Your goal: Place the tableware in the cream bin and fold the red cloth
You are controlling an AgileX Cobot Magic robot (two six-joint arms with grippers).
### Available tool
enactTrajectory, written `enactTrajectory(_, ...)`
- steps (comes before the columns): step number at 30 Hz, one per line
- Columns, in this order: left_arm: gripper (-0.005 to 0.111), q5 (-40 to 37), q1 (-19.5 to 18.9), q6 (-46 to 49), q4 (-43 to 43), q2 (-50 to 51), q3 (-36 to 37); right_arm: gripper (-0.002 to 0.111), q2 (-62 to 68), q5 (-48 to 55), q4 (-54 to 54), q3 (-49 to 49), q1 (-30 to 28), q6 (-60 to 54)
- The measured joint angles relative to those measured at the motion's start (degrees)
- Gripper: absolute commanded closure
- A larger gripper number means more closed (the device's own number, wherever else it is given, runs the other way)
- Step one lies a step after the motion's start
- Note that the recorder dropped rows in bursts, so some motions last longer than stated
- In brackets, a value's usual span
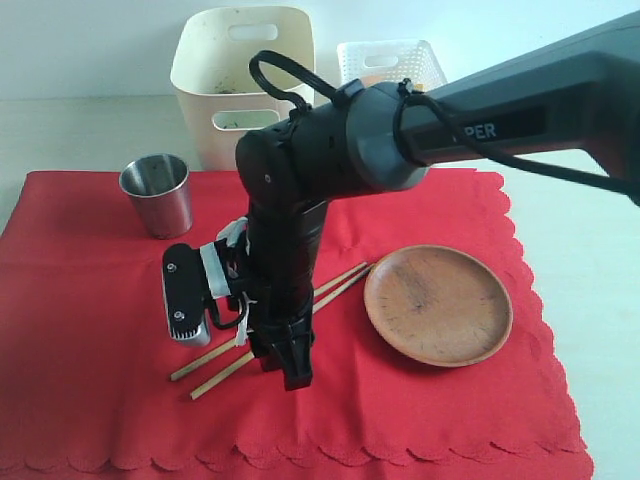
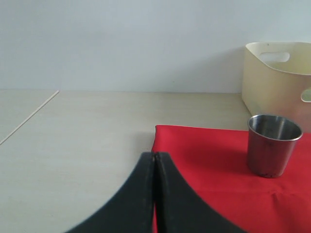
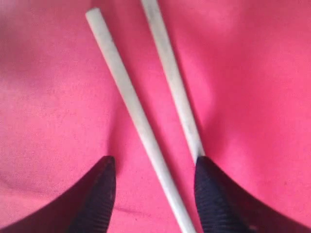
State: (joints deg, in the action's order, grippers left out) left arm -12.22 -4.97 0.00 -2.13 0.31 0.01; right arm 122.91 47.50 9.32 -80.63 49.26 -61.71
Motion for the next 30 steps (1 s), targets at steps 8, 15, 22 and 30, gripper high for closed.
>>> enactTrajectory(8, 0.107, 0.0, 0.0, 0.0, 0.0, 0.0, 0.0, 0.058, 1.2, 2.8, 0.0, -2.7, 0.0, 0.0)
enactTrajectory(15, 0.107, 0.0, 0.0, 0.0, 0.0, 0.0, 0.0, 0.047, 1.2, 1.3, 0.0, -3.4, 0.0, 1.3)
enactTrajectory(22, 0.107, 0.0, 0.0, 0.0, 0.0, 0.0, 0.0, 0.034, 1.2, 0.6, -0.4, -3.6, 0.0, 4.0)
enactTrajectory(30, 0.107, 0.0, 0.0, 0.0, 0.0, 0.0, 0.0, 0.034, 2.0, 0.3, -2.2, -3.7, 0.0, 5.5)
